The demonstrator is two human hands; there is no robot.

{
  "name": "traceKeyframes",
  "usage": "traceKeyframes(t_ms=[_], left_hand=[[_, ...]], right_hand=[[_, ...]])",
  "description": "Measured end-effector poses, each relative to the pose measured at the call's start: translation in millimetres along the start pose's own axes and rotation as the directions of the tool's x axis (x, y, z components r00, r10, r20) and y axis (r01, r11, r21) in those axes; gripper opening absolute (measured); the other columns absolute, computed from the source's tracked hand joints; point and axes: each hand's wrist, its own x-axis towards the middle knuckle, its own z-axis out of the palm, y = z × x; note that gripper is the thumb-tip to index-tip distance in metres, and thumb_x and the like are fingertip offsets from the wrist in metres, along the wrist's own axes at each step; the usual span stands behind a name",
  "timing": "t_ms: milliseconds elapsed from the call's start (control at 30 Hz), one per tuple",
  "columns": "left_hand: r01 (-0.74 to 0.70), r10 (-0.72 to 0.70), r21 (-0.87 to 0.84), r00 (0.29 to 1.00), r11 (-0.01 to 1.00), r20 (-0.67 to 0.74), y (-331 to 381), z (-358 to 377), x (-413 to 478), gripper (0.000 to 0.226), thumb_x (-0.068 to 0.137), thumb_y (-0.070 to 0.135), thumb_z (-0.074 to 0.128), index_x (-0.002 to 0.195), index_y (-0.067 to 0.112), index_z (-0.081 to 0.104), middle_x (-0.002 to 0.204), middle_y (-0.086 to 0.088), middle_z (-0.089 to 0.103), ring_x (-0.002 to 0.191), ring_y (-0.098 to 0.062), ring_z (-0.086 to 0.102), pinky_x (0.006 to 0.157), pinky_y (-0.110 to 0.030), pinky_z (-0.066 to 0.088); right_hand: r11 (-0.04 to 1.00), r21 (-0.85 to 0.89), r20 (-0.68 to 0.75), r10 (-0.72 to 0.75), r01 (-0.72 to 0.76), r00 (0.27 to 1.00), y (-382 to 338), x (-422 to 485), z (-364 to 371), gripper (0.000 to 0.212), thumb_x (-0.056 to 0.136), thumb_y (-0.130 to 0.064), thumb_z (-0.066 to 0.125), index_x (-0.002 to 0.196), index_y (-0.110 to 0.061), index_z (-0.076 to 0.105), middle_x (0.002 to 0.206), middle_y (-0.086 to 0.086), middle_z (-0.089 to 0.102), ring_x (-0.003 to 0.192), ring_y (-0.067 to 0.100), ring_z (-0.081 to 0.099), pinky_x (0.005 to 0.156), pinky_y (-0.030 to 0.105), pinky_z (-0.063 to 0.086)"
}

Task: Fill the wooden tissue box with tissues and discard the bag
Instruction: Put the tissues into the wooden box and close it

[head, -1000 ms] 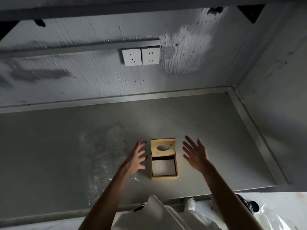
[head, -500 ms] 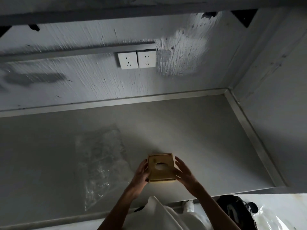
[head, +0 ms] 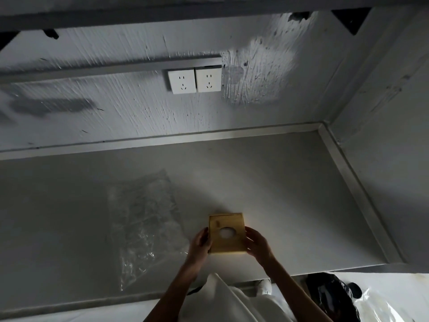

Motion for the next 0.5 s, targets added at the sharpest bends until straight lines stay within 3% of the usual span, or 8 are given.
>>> traceKeyframes(t_ms=[33,100,167,233,333,400,500], left_hand=[[0.005,-0.005,0.007,1.000,1.000,0.003,-4,-1,2,0.018,0.096,0.010,0.056,0.102,0.025,0.065,0.104,-0.015,0.066,0.093,-0.030,0.062,0.080,-0.042,0.049],[-0.005,0.005,0.016,1.000,1.000,0.020,-8,-1,2,0.016,0.094,0.016,0.056,0.099,0.024,0.068,0.103,-0.016,0.066,0.094,-0.031,0.060,0.079,-0.040,0.046],[0.028,-0.028,0.001,0.998,1.000,0.056,-2,2,-5,0.021,0.096,0.012,0.051,0.106,0.025,0.065,0.104,-0.003,0.070,0.100,-0.023,0.063,0.082,-0.031,0.047],[0.071,-0.071,-0.005,0.993,0.997,0.092,1,5,-2,0.029,0.096,0.007,0.048,0.113,0.027,0.060,0.108,0.004,0.069,0.102,-0.013,0.062,0.081,-0.026,0.047],[0.056,-0.059,0.028,0.991,0.998,0.119,8,5,15,0.036,0.082,0.025,0.057,0.116,0.036,0.061,0.125,-0.002,0.065,0.115,-0.020,0.060,0.101,-0.039,0.046],[0.031,-0.034,0.022,0.993,0.999,0.114,20,6,34,0.034,0.081,0.042,0.060,0.115,0.043,0.062,0.130,0.002,0.063,0.120,-0.019,0.057,0.109,-0.043,0.039],[0.000,0.000,0.007,0.997,1.000,0.075,53,10,74,0.035,0.090,0.046,0.054,0.122,0.031,0.058,0.136,0.000,0.058,0.124,-0.018,0.054,0.110,-0.038,0.036]], right_hand=[[1.000,0.013,-0.001,0.027,-0.027,1.000,3,1,-2,0.038,0.090,0.000,0.057,0.126,-0.011,0.054,0.102,0.010,0.060,0.081,0.016,0.061,0.062,0.026,0.053],[0.999,-0.021,0.001,0.049,-0.049,0.999,6,-2,-7,0.043,0.086,-0.015,0.065,0.124,-0.034,0.057,0.114,0.008,0.057,0.094,0.013,0.061,0.071,0.026,0.051],[0.991,0.008,0.040,0.130,-0.130,0.991,7,-8,-6,0.037,0.095,-0.027,0.054,0.132,-0.029,0.049,0.127,0.006,0.055,0.114,0.022,0.054,0.083,0.031,0.049],[0.991,-0.028,0.037,0.134,-0.133,0.990,6,-9,-4,0.028,0.100,-0.032,0.042,0.124,-0.022,0.050,0.120,0.002,0.056,0.116,0.023,0.051,0.095,0.037,0.045],[0.991,-0.131,0.016,0.042,-0.039,0.999,-5,-3,3,0.019,0.098,-0.036,0.045,0.110,-0.026,0.057,0.120,0.005,0.056,0.111,0.021,0.053,0.087,0.033,0.049],[0.995,-0.086,0.020,0.048,-0.046,0.999,-25,6,5,0.018,0.100,-0.030,0.043,0.111,-0.030,0.057,0.124,0.004,0.053,0.114,0.022,0.051,0.092,0.033,0.045],[1.000,0.024,0.032,-0.003,0.002,0.999,-69,31,9,0.032,0.101,-0.015,0.039,0.129,-0.026,0.048,0.122,0.003,0.050,0.117,0.022,0.046,0.103,0.040,0.037]])
